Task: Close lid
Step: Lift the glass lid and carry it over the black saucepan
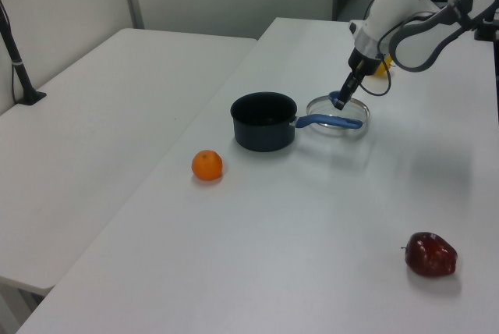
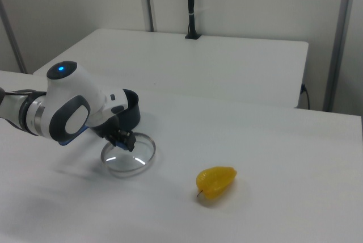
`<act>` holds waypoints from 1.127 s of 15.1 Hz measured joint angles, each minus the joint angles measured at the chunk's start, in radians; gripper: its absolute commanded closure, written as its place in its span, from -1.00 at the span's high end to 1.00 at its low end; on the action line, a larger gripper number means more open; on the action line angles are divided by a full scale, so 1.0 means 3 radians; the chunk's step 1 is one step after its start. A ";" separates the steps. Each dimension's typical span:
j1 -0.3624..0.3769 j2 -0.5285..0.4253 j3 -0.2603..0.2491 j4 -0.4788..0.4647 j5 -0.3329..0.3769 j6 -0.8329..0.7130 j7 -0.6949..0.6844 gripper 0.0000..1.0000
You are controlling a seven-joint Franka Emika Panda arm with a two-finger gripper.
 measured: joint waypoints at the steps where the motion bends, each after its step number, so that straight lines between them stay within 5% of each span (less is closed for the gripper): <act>1: 0.0000 -0.0001 -0.0001 0.0049 0.0000 -0.0013 0.0054 -0.08; 5: -0.0006 -0.0005 -0.0007 0.0572 0.0000 -0.0826 0.0145 -0.08; 10: 0.0006 0.0021 0.0002 0.1610 0.0001 -0.2054 0.0191 -0.08; 17: 0.0385 0.0476 0.0027 0.2290 -0.0001 -0.2191 0.0142 -0.07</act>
